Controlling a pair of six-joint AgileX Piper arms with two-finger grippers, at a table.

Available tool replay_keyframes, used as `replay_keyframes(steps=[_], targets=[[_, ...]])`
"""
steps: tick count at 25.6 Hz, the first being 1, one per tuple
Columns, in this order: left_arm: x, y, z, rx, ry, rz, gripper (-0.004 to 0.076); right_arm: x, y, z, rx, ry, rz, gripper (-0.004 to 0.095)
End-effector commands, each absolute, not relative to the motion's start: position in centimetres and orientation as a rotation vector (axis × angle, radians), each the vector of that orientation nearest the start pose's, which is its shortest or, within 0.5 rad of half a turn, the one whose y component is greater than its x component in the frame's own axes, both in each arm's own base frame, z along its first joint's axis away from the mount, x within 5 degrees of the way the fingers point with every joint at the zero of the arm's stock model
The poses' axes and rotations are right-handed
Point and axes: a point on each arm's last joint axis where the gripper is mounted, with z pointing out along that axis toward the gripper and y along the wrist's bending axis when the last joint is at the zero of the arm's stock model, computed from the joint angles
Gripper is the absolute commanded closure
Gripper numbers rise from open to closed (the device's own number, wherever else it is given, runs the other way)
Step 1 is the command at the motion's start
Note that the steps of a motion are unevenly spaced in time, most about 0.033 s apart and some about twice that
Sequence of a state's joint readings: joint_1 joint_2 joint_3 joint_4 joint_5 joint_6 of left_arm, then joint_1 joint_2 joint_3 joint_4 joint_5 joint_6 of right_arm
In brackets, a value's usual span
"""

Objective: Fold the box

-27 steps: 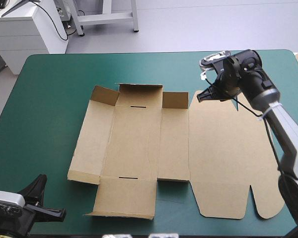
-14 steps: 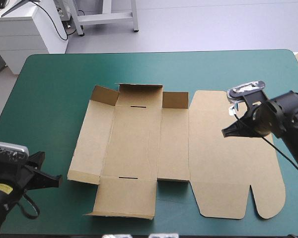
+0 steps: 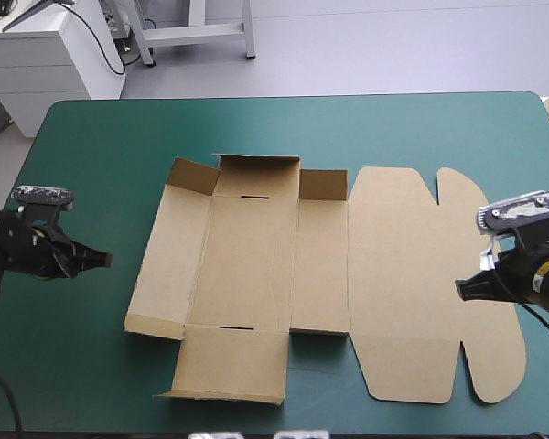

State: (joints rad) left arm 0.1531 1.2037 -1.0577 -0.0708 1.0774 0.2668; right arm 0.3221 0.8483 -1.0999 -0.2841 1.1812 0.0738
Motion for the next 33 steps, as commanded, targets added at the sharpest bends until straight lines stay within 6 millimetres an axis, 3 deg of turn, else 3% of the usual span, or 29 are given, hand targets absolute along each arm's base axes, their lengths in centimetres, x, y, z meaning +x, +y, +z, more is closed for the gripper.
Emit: replay_keyframes(steps=[1, 7, 11, 17, 21, 23, 24, 26, 33], targets=[[25.3, 4.3, 32.4, 0.041, 2.715, -0.161, 0.0731, 11.8, 1.0, 41.1, -0.278, 2.242, -0.212, 0.0929], [28.8, 6.4, 30.8, 0.056, 2.62, -0.784, 0.0731, 9.7, 0.1, 40.0, -0.23, 2.222, -0.222, 0.0929], [29.7, 7.5, 28.4, 0.084, 2.696, -0.775, 0.0731, 8.6, -0.3, 38.9, -0.215, 2.236, -0.223, 0.0929], [30.4, 7.5, 27.5, 0.015, 2.69, -0.846, 0.072, 7.3, -0.8, 38.4, -0.195, 2.272, -0.239, 0.0929], [30.5, 7.3, 27.6, 0.013, 2.679, -0.869, 0.0569, 7.1, -1.2, 38.6, -0.188, 2.255, -0.279, 0.0929], [30.6, 7.1, 27.6, -0.044, 2.678, -0.89, 0.0424, 7.1, -1.3, 38.5, -0.185, 2.258, -0.284, 0.0929], [30.6, 6.6, 27.3, -0.158, 2.716, -0.904, 0.0282, 7.1, -1.2, 38.5, -0.185, 2.26, -0.277, 0.0929], [30.7, 5.1, 26.8, -0.17, 2.814, -0.871, 0.0184, 7.1, -1.2, 38.5, -0.186, 2.26, -0.275, 0.0929], [30.9, 0.0, 26.3, 0.067, 2.923, -0.846, 0.0187, 7.1, -1.2, 38.5, -0.186, 2.259, -0.274, 0.0929]])
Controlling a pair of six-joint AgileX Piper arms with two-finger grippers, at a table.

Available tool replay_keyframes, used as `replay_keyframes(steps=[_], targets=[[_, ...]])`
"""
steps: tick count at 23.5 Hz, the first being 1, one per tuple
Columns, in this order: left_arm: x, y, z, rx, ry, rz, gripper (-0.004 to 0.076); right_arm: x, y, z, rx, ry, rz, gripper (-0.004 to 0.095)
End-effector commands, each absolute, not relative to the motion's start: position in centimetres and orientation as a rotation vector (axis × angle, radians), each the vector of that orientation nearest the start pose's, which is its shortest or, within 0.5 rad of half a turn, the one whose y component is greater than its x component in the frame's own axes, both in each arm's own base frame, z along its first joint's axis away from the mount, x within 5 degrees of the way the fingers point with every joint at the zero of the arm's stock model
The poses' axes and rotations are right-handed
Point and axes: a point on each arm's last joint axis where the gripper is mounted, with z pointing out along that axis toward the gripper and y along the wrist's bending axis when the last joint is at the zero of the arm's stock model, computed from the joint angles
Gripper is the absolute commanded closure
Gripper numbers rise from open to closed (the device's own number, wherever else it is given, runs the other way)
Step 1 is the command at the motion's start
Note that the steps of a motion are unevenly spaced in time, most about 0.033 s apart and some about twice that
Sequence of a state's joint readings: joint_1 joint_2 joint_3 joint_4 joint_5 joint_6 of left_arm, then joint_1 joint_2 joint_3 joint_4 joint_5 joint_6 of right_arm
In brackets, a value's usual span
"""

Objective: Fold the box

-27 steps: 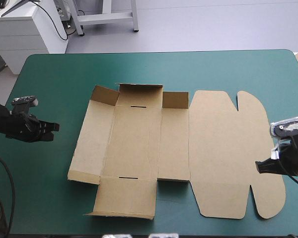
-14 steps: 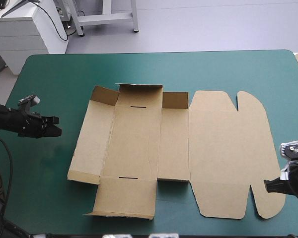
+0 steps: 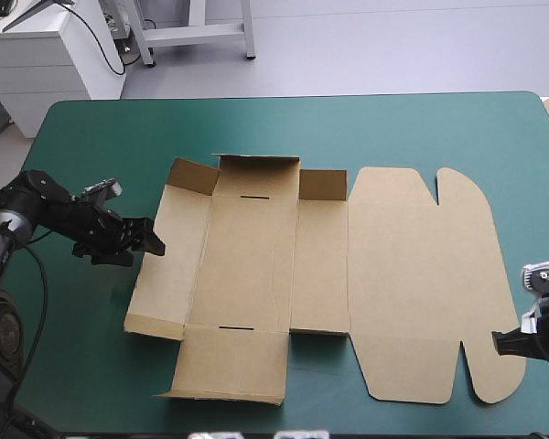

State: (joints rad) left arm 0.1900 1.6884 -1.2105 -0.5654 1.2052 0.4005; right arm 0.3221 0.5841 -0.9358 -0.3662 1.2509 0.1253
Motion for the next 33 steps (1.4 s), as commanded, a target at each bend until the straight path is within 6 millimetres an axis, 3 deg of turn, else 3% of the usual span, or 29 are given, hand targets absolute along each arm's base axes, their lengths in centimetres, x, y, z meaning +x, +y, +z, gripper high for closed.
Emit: replay_keyframes(steps=[1, 10, 17, 23, 25, 26, 27, 30, 33], targets=[[31.0, -0.2, 26.2, 0.077, 2.929, -0.85, 0.0187, 7.1, -1.2, 38.5, -0.186, 2.259, -0.274, 0.0929], [30.3, -1.3, 24.9, 0.076, 2.967, -0.912, 0.0195, 7.1, -1.2, 38.5, -0.186, 2.259, -0.271, 0.0929], [30.4, -2.2, 23.1, -0.042, 2.945, -1.14, 0.0213, 7.1, -1.2, 38.5, -0.179, 2.26, -0.268, 0.0929], [31.1, -3.1, 23.8, -0.008, 2.792, -1.304, 0.0218, 7.1, -1.2, 38.5, -0.179, 2.26, -0.268, 0.0929], [30.9, -2.8, 23.6, 0.005, 2.833, -1.26, 0.0358, 7.1, -1.2, 38.5, -0.179, 2.26, -0.268, 0.0929], [30.9, -2.8, 23.5, 0.008, 2.837, -1.255, 0.0629, 7.1, -1.2, 38.5, -0.179, 2.26, -0.268, 0.0929], [30.8, -2.7, 23.4, 0.027, 2.849, -1.235, 0.0717, 7.1, -1.2, 38.5, -0.178, 2.258, -0.275, 0.0929], [30.2, -2.3, 22.7, 0.07, 2.983, -1.069, 0.0728, 7.1, -1.3, 38.6, -0.178, 2.252, -0.29, 0.0929], [29.4, -3.6, 23.6, 0.287, 3.061, -0.836, 0.0731, 7.2, -1.3, 38.7, -0.18, 2.24, -0.286, 0.0929]])
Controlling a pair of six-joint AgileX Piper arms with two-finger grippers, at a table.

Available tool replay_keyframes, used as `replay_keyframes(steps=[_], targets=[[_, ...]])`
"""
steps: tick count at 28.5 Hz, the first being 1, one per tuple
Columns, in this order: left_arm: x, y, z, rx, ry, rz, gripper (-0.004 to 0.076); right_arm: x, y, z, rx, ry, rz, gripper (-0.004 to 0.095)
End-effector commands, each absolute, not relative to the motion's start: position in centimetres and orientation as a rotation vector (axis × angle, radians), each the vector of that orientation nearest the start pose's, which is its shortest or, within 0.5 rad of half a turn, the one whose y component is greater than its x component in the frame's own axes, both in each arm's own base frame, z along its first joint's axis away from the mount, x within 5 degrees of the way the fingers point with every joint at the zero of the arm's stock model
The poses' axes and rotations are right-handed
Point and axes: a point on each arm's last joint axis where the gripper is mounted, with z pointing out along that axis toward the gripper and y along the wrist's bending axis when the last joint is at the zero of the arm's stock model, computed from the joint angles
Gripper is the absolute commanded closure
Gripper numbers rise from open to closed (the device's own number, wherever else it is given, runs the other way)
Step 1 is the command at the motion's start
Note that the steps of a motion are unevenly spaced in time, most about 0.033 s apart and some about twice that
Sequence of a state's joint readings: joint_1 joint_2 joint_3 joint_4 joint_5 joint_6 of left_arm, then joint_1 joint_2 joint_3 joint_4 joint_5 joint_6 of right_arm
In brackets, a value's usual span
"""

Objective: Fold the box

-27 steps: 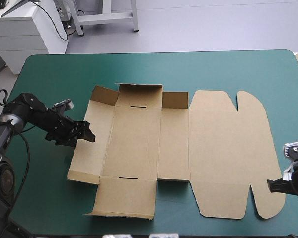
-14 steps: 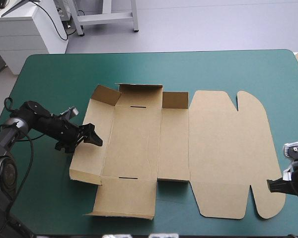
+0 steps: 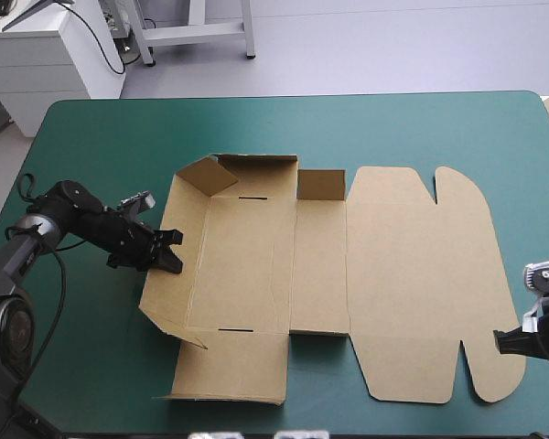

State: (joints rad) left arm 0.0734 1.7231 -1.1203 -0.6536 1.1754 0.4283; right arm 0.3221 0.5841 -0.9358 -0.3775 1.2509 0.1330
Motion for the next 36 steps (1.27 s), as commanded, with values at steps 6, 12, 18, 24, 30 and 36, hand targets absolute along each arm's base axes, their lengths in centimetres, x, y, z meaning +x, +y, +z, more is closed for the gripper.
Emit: replay_keyframes(steps=[6, 12, 18, 24, 30, 36], targets=[[30.1, -5.2, 27.8, 0.578, 3.038, -0.091, 0.0731, 7.0, -1.2, 38.4, -0.176, 2.274, -0.273, 0.0929], [31.2, -9.4, 30.6, 0.915, 2.827, 0.202, 0.0731, 7.0, -1.2, 38.4, -0.176, 2.274, -0.273, 0.0929], [32.9, -14.1, 34.1, 1.316, 2.391, 0.691, 0.0731, 7.0, -1.1, 38.4, -0.166, 2.278, -0.254, 0.0929], [33.9, -18.3, 36.5, 1.402, 1.874, 0.966, 0.0731, 6.9, -0.7, 38.3, -0.172, 2.293, -0.19, 0.0929], [33.3, -21.3, 37.2, 1.396, 1.693, 0.897, 0.0731, 6.9, -0.7, 38.2, -0.172, 2.294, -0.181, 0.0929], [31.3, -22.2, 36.8, 1.397, 1.652, 0.811, 0.0732, 6.9, -0.7, 38.2, -0.172, 2.294, -0.181, 0.0929]])
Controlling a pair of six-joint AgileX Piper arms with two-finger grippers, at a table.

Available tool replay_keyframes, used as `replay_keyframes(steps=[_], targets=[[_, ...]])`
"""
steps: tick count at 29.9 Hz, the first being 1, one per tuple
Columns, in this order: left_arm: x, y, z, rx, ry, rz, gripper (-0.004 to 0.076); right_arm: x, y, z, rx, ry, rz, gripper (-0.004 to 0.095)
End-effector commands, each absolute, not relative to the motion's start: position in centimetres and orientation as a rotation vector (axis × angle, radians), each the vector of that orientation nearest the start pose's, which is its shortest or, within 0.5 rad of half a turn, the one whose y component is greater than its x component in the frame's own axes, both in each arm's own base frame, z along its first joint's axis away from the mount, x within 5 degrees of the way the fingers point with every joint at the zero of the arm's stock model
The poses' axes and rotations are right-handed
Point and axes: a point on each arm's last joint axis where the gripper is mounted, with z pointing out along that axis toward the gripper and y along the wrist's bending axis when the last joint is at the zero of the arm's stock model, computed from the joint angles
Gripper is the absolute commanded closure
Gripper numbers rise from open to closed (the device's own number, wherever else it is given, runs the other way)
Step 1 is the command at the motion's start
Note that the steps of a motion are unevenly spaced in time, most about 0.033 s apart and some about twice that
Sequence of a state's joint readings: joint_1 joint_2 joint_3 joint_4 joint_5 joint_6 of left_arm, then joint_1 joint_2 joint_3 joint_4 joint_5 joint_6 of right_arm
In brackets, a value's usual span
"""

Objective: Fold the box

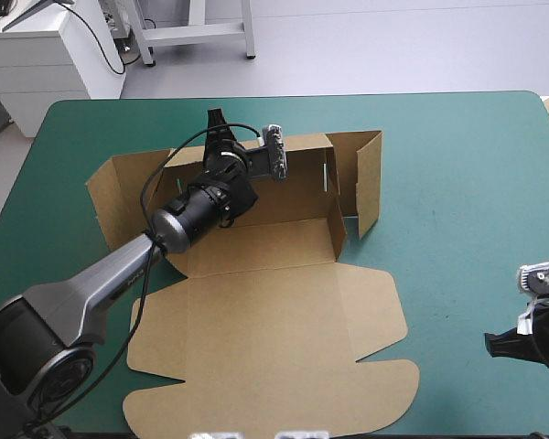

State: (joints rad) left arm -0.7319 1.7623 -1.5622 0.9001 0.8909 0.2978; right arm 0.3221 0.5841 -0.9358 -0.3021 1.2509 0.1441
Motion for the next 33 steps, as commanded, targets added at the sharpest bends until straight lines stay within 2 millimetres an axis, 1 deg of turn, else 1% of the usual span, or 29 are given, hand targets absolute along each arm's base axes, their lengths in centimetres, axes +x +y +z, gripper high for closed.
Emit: replay_keyframes(steps=[1, 3, 8, 10, 12, 15, 18, 22, 23, 25, 28, 29, 33], targets=[[30.6, -22.3, 36.7, 1.392, 1.632, 0.787, 0.0732, 6.9, -0.7, 38.2, -0.172, 2.294, -0.181, 0.0929], [29.4, -22.2, 36.3, 1.38, 1.593, 0.786, 0.0732, 6.9, -0.7, 38.2, -0.172, 2.294, -0.181, 0.0929], [25.8, -21.9, 36.1, 1.309, 1.413, 0.896, 0.0731, 6.9, -0.6, 38.3, -0.173, 2.289, -0.18, 0.0929], [24.4, -22.0, 35.7, 1.299, 1.348, 0.922, 0.0731, 6.9, -0.6, 38.3, -0.173, 2.287, -0.178, 0.0929], [23.5, -22.0, 34.9, 1.286, 1.304, 0.958, 0.0731, 7.0, -0.6, 38.3, -0.164, 2.281, -0.171, 0.0929], [23.0, -21.7, 33.3, 1.28, 1.301, 0.989, 0.0731, 7.1, -0.5, 38.4, -0.153, 2.266, -0.158, 0.0929], [22.8, -21.2, 31.9, 1.319, 1.314, 1.014, 0.0731, 7.2, -0.4, 38.5, -0.108, 2.257, -0.126, 0.0929], [22.6, -21.0, 30.8, 1.349, 1.295, 1.033, 0.0731, 8.3, 0.5, 39.2, -0.074, 2.161, 0.003, 0.0929], [22.7, -21.1, 30.8, 1.35, 1.291, 1.034, 0.0731, 8.8, 0.9, 39.3, -0.072, 2.155, 0.039, 0.0929], [22.7, -21.2, 30.7, 1.356, 1.276, 1.044, 0.0731, 10.2, 1.5, 39.1, -0.061, 2.204, 0.06, 0.0929], [22.8, -21.5, 30.8, 1.37, 1.226, 1.069, 0.0731, 13.0, 2.5, 38.7, -0.072, 2.3, 0.039, 0.0929], [22.9, -21.6, 30.8, 1.374, 1.207, 1.078, 0.0731, 14.4, 3.0, 38.8, -0.077, 2.324, 0.031, 0.0929], [22.9, -21.7, 30.7, 1.38, 1.2, 1.08, 0.0731, 18.8, 4.6, 40.0, -0.113, 2.364, 0.036, 0.0929]])
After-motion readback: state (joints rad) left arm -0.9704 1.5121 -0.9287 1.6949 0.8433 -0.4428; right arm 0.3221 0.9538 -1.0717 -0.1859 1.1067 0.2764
